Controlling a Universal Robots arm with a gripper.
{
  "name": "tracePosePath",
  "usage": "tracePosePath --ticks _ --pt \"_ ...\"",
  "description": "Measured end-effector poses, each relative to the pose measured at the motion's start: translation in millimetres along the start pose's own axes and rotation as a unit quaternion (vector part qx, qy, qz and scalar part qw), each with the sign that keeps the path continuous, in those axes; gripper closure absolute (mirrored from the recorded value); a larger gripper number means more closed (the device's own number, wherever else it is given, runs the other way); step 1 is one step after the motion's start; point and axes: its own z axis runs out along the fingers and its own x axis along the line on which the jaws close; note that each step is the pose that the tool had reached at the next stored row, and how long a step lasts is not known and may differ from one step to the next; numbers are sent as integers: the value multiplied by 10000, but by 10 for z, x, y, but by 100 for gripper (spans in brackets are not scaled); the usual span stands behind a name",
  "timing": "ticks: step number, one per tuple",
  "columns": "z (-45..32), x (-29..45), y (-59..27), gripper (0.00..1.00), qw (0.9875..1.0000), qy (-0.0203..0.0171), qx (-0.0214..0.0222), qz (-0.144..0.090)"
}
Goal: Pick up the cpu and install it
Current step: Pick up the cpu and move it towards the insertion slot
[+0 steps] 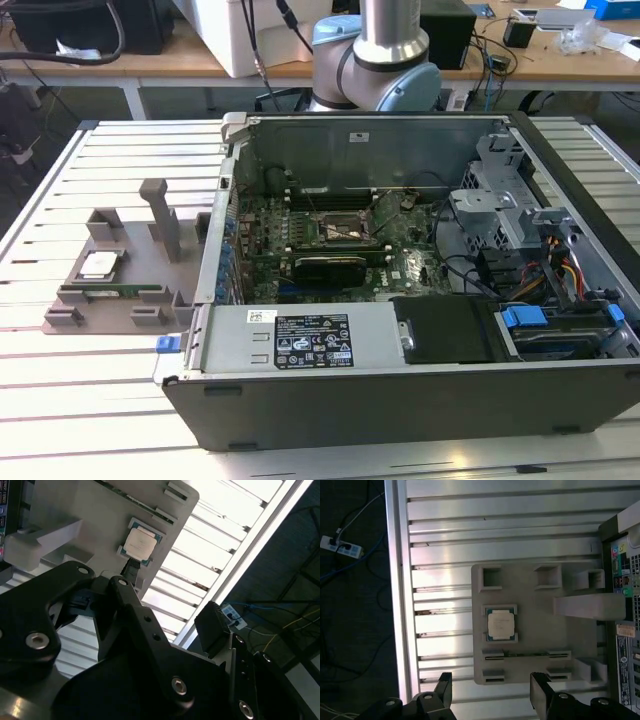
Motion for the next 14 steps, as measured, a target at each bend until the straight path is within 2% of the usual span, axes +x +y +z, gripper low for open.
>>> tracePosePath --ticks 14 --pt "136 3 0 28 10000 0 0 0"
